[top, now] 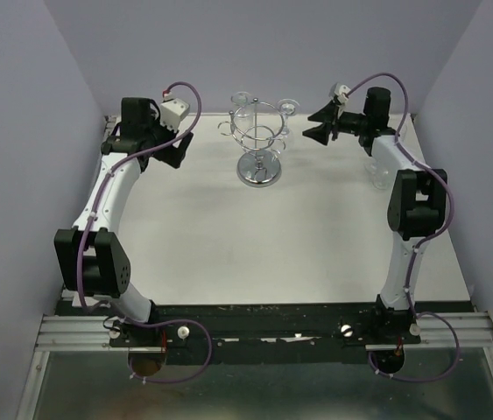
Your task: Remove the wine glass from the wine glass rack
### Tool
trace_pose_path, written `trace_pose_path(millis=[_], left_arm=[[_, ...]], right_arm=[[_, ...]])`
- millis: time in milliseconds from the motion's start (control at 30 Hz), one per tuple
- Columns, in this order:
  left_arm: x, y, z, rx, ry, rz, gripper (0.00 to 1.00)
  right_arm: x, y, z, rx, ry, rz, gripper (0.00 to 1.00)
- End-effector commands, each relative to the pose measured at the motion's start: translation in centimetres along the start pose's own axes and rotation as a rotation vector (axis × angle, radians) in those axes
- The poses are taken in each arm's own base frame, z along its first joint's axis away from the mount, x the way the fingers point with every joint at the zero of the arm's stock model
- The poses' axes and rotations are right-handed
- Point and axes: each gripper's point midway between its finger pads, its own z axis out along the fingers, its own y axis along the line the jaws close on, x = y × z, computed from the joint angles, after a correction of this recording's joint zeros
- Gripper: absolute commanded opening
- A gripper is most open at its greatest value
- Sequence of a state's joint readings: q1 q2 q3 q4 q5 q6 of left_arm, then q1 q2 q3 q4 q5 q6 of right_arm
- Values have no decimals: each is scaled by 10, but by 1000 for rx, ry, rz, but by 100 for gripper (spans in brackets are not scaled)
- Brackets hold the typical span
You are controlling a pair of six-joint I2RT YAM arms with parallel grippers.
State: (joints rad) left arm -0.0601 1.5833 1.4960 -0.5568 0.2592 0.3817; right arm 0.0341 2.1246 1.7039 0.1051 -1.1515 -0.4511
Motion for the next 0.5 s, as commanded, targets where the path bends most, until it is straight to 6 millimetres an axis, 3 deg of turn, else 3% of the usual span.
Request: trace_pose_path(millis=[0,267,467], left_arm=[[4,0,5,26,33,19,98],[-6,-1,14,32,38,53,97],[4,-20,21,90,74,83,96]], right_arm=[[-8,1,17,-56,-53,-34,65],[-5,-3,44,-72,-89,31,63],[-3,-7,51,-60,-103,60,59]])
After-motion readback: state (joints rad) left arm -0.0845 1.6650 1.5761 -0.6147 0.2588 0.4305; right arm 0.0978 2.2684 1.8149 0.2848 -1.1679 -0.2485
